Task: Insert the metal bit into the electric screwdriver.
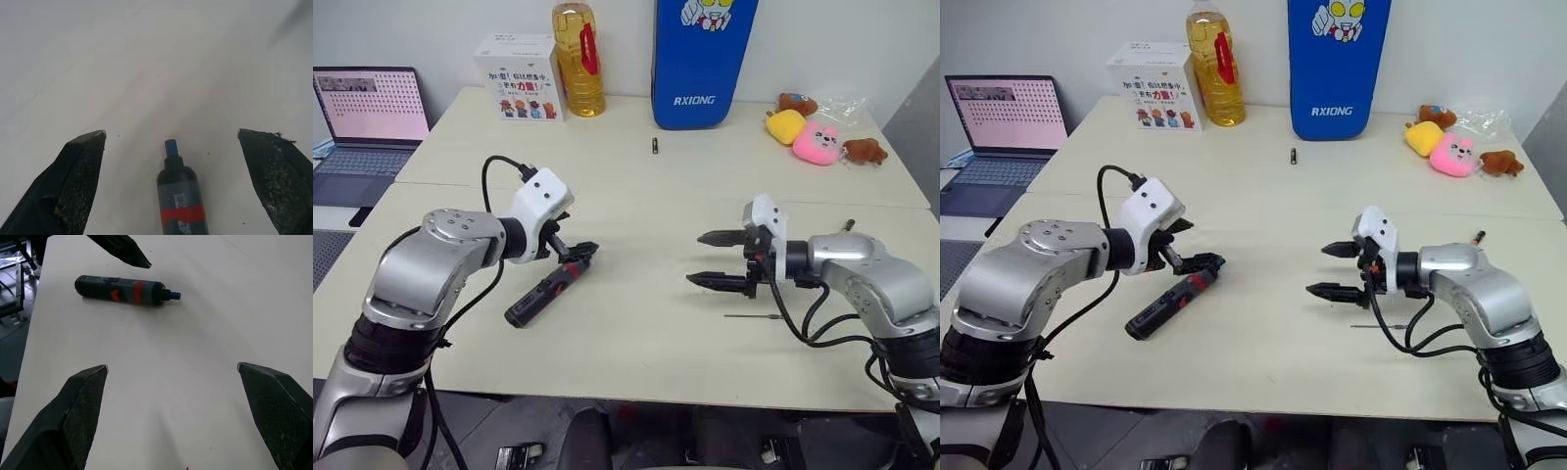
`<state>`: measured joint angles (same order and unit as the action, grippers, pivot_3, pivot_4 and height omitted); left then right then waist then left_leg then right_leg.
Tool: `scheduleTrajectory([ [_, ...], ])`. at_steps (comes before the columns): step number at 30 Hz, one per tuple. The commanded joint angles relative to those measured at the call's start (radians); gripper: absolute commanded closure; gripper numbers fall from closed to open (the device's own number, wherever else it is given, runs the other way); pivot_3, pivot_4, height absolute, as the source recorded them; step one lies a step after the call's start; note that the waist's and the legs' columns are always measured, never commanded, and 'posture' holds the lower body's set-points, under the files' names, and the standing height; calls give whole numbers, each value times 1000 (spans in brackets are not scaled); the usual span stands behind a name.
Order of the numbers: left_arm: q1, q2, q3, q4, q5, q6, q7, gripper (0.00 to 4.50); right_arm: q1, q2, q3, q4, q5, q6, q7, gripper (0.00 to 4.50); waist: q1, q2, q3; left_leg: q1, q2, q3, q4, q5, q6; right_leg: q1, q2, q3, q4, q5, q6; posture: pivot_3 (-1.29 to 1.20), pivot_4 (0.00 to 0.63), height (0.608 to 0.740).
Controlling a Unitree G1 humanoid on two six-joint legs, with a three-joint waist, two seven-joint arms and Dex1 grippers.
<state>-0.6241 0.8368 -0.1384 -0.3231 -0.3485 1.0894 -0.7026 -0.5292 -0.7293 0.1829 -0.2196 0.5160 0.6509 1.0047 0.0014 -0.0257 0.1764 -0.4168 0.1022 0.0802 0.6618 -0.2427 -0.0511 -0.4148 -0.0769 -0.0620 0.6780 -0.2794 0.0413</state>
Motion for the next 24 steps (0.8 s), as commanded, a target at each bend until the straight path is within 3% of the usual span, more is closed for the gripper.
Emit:
scheduleTrajectory([
  [1, -11, 14, -56, 20, 30, 15, -4, 0, -1, 29, 30, -25, -43, -68, 24, 46, 0, 0, 0, 0, 0, 0, 0, 0, 0, 0, 0, 0, 0, 0, 0, 0, 150, 740],
  [7, -36, 25, -106, 160, 85, -92, -52, 0, 2, 91, 14, -57, -52, -58, -27, 46, 1, -1, 0, 0, 0, 0, 0, 0, 0, 0, 0, 0, 1, 0, 0, 0, 150, 740],
  [13, -110, 68, -161, 323, 126, -190, -202, 0, 39, 123, 0, -133, -47, -34, -86, 46, 6, -1, 0, 0, 0, 0, 0, 0, 0, 0, 0, -1, 0, 0, 0, 0, 150, 740],
  [24, -298, 17, -288, 584, 160, -184, -474, 0, 91, 191, 10, -201, -53, -17, -176, 46, 8, -1, 0, -1, 0, 0, 1, 0, 0, -1, 0, -1, 1, 0, 0, 0, 150, 740],
])
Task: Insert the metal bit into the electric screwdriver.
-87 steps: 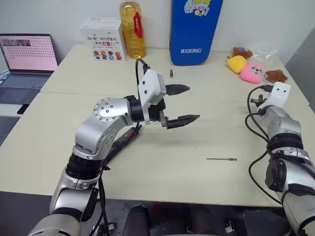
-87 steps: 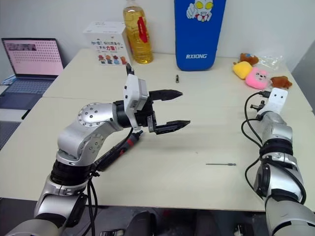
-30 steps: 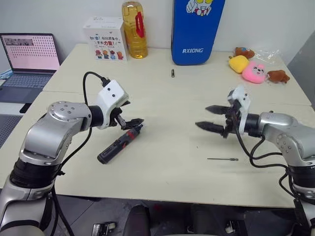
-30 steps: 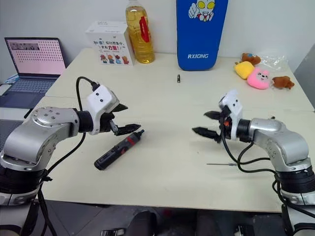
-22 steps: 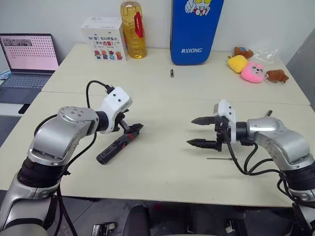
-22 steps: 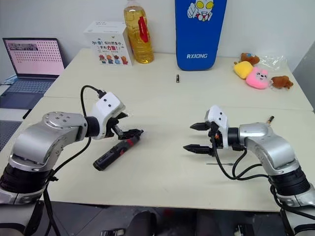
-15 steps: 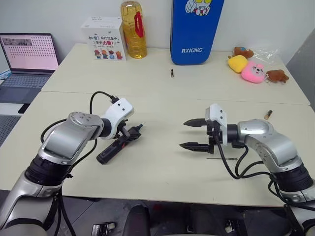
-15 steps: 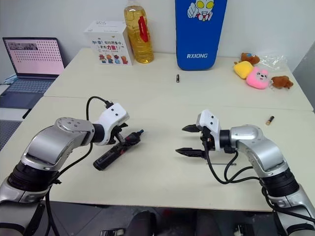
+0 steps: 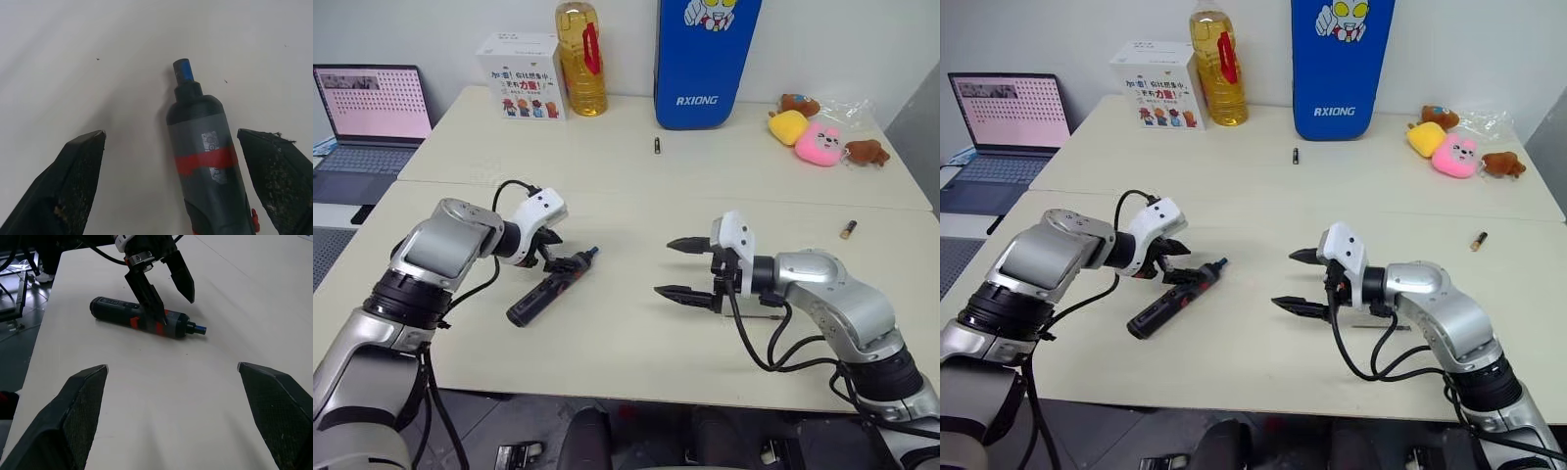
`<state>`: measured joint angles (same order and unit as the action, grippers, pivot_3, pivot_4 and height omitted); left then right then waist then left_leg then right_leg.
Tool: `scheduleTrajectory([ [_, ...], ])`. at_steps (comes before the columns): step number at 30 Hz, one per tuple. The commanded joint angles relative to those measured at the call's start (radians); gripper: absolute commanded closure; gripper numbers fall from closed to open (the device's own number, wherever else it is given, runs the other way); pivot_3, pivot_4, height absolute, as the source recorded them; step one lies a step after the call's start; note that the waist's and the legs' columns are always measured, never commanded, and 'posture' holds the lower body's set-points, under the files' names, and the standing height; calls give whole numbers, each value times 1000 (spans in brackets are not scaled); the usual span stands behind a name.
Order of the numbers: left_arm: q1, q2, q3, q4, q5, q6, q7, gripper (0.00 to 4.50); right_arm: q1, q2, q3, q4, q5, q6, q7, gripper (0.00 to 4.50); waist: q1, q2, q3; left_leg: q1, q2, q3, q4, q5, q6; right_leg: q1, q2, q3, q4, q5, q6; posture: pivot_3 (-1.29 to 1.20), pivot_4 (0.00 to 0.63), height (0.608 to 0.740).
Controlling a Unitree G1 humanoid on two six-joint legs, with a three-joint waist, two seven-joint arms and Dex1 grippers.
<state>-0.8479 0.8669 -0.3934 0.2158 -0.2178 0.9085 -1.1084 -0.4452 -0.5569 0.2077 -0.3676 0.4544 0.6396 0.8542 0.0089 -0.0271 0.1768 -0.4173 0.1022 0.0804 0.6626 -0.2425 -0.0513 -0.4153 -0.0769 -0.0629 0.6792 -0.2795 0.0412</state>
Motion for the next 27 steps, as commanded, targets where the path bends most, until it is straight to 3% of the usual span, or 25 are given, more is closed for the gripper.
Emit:
scheduleTrajectory([
  [1, -87, -16, -43, 55, 35, -2, -84, 0, 10, 26, -13, -57, 7, -4, -33, 46, 0, 0, 0, 0, 0, 0, 0, 0, 0, 0, 0, 0, 0, 0, 0, 0, 150, 740],
  [13, -151, -39, -159, 105, 153, -21, -197, 0, 29, 90, 10, -70, -5, -16, -90, 46, -4, 0, 0, 0, 0, 0, 0, 0, 0, 0, 0, 0, 0, 0, 0, 0, 150, 740],
  [27, -160, -141, -147, 185, 229, 6, -110, 0, 50, 135, 26, -84, -18, -23, -135, 46, -2, -1, -1, 1, 0, -1, 1, 0, 0, 1, 0, 0, 1, 0, 0, 0, 150, 740],
])
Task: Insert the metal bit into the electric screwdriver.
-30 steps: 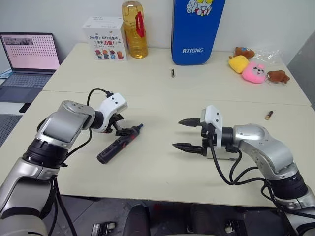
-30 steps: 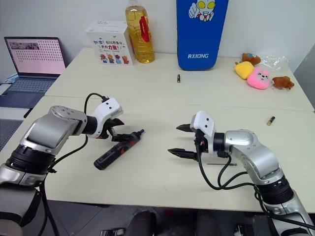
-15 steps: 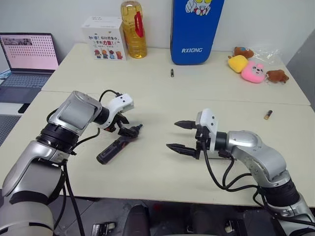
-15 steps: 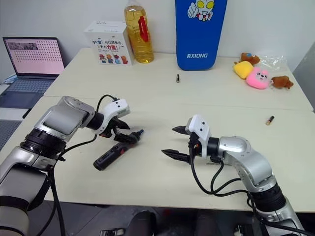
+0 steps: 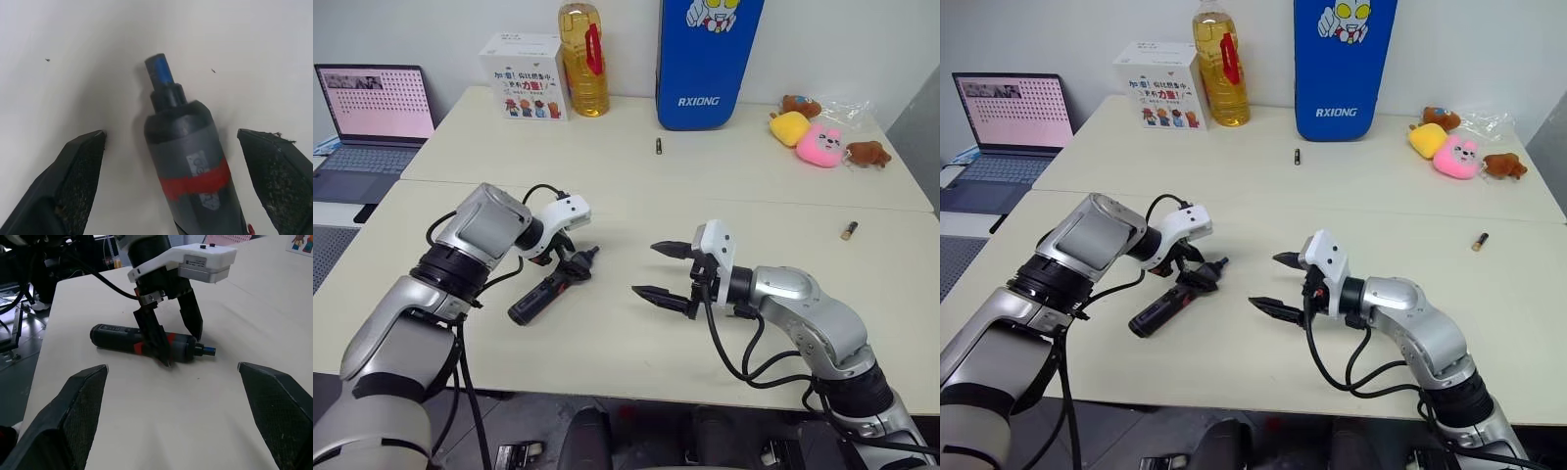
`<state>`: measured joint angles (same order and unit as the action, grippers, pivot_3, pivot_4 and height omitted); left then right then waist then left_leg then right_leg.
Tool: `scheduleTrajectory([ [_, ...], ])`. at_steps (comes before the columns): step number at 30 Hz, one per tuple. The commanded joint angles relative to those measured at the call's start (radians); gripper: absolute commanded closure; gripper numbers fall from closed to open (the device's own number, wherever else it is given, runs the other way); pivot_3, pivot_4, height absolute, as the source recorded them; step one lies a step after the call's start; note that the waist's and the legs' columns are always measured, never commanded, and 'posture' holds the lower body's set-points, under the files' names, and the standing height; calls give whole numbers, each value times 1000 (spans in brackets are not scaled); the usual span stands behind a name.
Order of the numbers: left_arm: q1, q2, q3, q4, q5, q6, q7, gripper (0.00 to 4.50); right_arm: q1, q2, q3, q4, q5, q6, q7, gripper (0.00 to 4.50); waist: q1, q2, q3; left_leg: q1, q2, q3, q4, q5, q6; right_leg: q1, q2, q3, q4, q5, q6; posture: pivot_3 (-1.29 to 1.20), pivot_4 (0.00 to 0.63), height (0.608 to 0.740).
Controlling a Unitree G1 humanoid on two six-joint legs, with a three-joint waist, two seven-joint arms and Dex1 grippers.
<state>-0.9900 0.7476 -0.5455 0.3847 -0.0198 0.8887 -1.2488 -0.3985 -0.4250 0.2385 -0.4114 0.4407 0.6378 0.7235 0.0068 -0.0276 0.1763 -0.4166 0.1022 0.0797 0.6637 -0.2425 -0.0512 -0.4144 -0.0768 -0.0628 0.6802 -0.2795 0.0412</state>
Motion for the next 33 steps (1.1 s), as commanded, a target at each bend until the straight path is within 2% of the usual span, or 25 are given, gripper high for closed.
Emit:
scheduleTrajectory([
  [1, -22, -29, 4, 21, 36, 37, 36, 0, 1, 5, -4, -38, -4, -22, -6, 46, 1, 0, 0, 0, 0, 0, 0, 0, 0, 0, 0, 0, 0, 0, 0, 0, 150, 740],
  [6, -27, -27, -37, -78, 32, 212, 14, 0, -7, 11, -5, -27, -8, -28, -5, 46, 1, 0, 0, 0, 0, 0, 0, 0, 0, 0, 0, 0, 0, 0, 0, 0, 150, 740],
  [14, -23, -17, -54, -176, 10, 330, 39, 0, -16, 23, -9, -10, -18, -35, -2, 46, -7, 0, 0, 0, 0, -1, 0, 0, 0, 0, 0, 0, 0, 0, 0, 0, 150, 740],
  [17, -21, -36, -42, -144, 16, 316, 76, 509, -17, 25, -10, -4, -21, -37, -1, 0, -6, 0, 0, 0, 0, -1, 0, 0, 0, 0, 0, 0, 0, 0, 0, 0, 150, 740],
  [27, -17, -39, -42, -111, 10, 283, 103, 2646, -24, 27, -20, 16, -17, -43, 3, 0, -6, 0, 0, 0, 0, -1, 0, 0, 0, 0, 0, 0, 0, 0, 0, 0, 150, 740],
  [33, -11, -33, -40, -123, -16, 307, 87, 2819, -17, 18, -28, 15, -14, -44, 9, 0, -6, 0, 0, 0, 0, -1, 0, 0, 0, 0, 0, 0, 0, 0, 0, 0, 150, 740],
])
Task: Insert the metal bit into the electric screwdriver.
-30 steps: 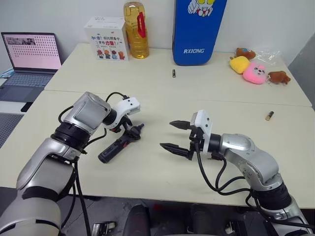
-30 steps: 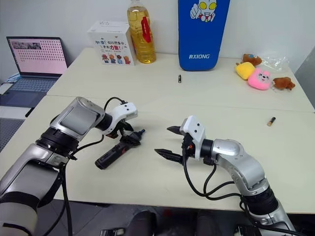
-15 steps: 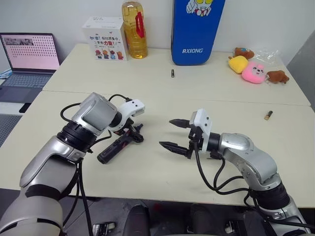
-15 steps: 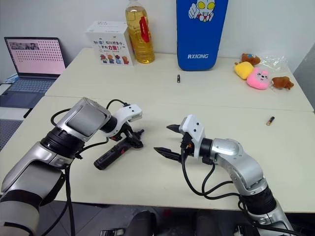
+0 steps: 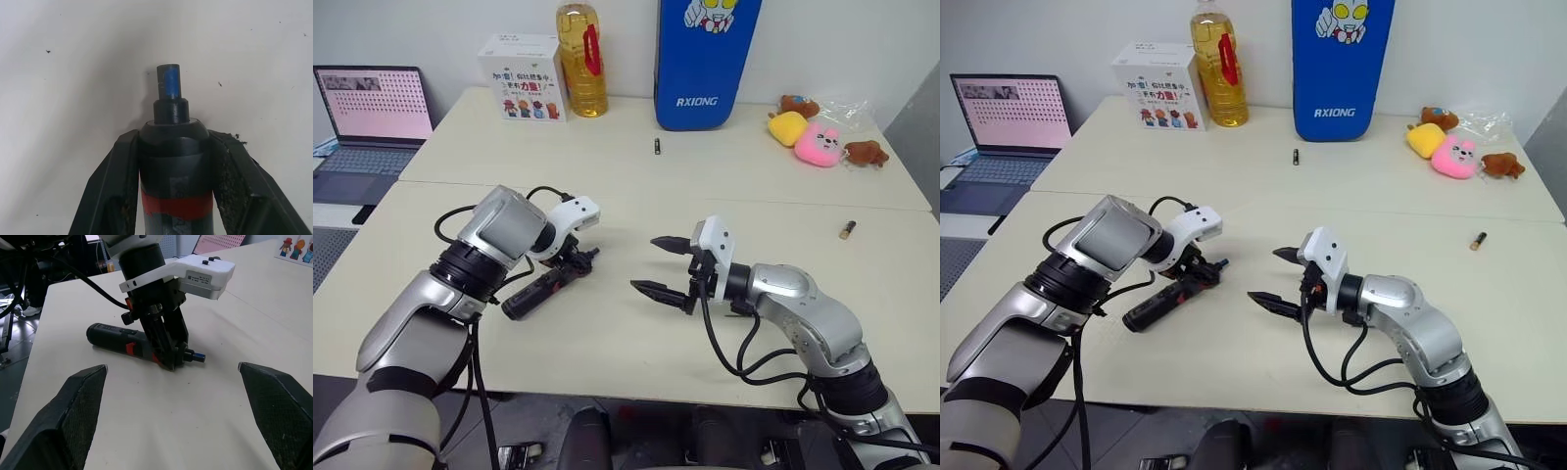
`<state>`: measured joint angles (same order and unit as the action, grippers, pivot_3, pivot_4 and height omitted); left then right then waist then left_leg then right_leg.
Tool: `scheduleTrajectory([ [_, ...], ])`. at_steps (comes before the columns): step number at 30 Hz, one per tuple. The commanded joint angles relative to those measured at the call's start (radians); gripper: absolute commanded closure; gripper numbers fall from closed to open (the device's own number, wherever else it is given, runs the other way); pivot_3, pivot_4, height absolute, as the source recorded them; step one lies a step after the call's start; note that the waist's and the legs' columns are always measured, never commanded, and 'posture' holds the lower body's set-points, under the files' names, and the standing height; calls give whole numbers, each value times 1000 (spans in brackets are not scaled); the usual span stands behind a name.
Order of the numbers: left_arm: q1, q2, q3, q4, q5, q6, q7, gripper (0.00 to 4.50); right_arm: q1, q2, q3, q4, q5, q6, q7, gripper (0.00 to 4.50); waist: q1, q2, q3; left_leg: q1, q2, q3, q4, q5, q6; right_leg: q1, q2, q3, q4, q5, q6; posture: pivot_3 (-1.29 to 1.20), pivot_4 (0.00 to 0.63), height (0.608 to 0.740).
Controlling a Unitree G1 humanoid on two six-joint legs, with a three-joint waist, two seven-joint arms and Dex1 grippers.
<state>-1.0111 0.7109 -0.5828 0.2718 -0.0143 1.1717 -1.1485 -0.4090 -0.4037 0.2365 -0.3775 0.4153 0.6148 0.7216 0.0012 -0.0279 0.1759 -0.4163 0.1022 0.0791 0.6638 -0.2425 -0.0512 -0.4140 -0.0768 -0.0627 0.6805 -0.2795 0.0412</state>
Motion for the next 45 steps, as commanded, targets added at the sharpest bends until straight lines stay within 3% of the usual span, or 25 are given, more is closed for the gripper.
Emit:
scheduleTrajectory([
  [1, 10, 5, 1, -15, -32, 32, -21, 2819, -5, -6, -28, -22, 13, -19, 12, 0, 0, 0, 0, 0, 0, 0, 0, 0, 0, 0, 0, 0, 0, 0, 0, 0, 150, 740],
  [5, -18, -3, 68, -20, -115, -26, -101, 2830, 2, -27, -53, -45, 29, -1, 13, 0, 0, 0, 0, 0, 0, 0, 0, 0, 0, 0, 0, 0, 0, 0, 0, 0, 150, 740],
  [10, -129, -75, 312, 106, -224, -264, -87, 2830, 32, -85, -177, -149, 104, 84, -22, 0, 18, -3, 2, -2, 0, 0, 1, 0, 0, -1, 0, -1, 0, 0, 0, 0, 150, 740],
  [13, -143, -131, 444, 88, -294, -335, -31, 2830, 45, -132, -279, -225, 192, 162, -42, 0, 21, -3, 2, -3, 0, 0, 2, 0, 0, -1, 0, -1, -1, 0, 0, 0, 150, 740],
  [20, 76, -354, 629, -131, -354, -610, 217, 2830, -52, -142, -531, -255, 492, 367, -220, 0, 17, -2, 1, 1, 0, 0, 1, 2, -3, 1, 0, -1, 0, 0, 0, 0, 150, 740],
  [24, 192, -500, 623, -169, -335, -793, 322, 2830, -82, -140, -611, -201, 584, 408, -315, 0, 19, -3, 1, 0, 0, -1, 1, 0, 0, 2, -1, -1, 0, 0, 0, 0, 150, 740],
  [30, 354, -614, 554, -174, -282, -991, 386, 2830, 0, -334, -513, -161, 450, 380, -200, 0, 22, -3, 1, 0, -1, 0, 1, 0, 0, 2, -1, -1, -2, 0, 0, 0, 150, 740],
  [34, 433, -591, 530, -192, -256, -1015, 393, 2830, 74, -643, -272, -60, 111, 144, 12, 0, 21, -1, 1, 1, -1, 0, 0, 0, 0, 2, -2, -1, -1, 0, 0, 0, 150, 740],
  [37, 470, -588, 509, -214, -241, -1040, 411, 2830, 58, -769, -145, 9, 27, 26, 237, 0, 18, -1, 1, 2, -1, 0, 0, 0, 0, 3, -1, -1, -2, 0, 0, 0, 150, 740],
  [41, 497, -600, 489, -248, -247, -1037, 436, 2830, 25, -821, -26, 93, -73, -73, 419, 0, 13, -1, 1, 2, -1, -1, 0, 0, 0, 3, -1, -1, -2, 0, 0, 0, 150, 740],
  [45, 516, -609, 476, -270, -241, -1040, 462, 2830, -16, -792, 69, 176, -180, -144, 501, 0, 16, -1, 1, 2, -1, -1, 1, 0, 0, 4, -1, -1, -2, 0, 0, 0, 150, 740],
])
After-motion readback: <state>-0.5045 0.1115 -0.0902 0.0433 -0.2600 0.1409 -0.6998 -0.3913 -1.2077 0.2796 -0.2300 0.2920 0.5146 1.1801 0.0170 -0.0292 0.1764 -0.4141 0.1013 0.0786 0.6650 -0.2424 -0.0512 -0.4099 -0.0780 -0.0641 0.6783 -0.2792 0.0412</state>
